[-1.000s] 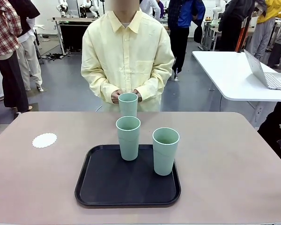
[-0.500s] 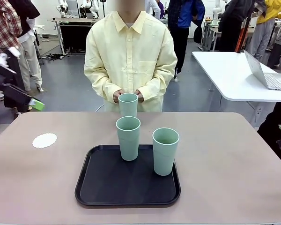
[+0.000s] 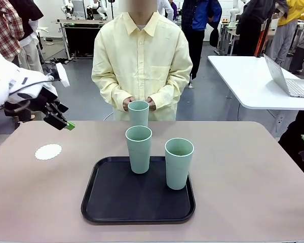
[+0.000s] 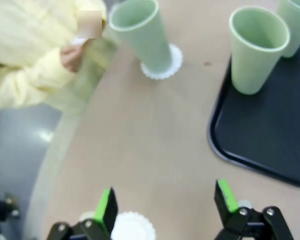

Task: Place coasters on the table and set cups on them.
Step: Take one Reusable plastic cup from the Flat Tray and place it on a coaster set by the human.

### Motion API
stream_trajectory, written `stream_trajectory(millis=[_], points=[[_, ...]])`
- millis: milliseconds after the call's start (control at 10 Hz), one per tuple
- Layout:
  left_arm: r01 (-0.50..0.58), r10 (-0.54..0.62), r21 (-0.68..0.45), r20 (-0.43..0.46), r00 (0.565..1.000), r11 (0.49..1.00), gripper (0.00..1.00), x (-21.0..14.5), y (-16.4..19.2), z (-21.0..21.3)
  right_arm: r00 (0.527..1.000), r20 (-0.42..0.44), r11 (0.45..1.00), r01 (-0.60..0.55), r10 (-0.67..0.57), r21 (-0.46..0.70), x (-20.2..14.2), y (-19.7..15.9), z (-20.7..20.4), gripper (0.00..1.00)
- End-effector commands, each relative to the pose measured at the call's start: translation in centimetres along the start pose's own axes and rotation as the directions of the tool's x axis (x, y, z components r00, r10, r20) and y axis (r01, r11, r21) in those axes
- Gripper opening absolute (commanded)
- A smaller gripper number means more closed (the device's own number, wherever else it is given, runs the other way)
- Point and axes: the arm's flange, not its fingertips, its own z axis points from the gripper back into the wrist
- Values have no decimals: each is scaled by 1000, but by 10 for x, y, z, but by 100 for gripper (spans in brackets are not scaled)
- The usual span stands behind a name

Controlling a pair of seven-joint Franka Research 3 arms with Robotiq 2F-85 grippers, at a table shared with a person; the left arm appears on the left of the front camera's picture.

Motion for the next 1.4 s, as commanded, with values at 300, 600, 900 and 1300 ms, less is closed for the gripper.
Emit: stream_trajectory(millis=[300,600,900,1300], points=[[0,0,0,0,1000,1000,100,0,0,0,1000,20,1000,-16,15,25,3,-1,0,100],[7,-7,-15,1,1000,1000,100,-2,2,0,1000,20,1000,-16,15,25,3,-1,0,100],[364,-311,-338,202,929,868,100,33,19,-41,1000,20,1000,-16,15,25,3,-1,0,100],[512,-377,-382,375,847,770,100,24,38,-100,1000,20,1000,-16,15,25,3,-1,0,100]])
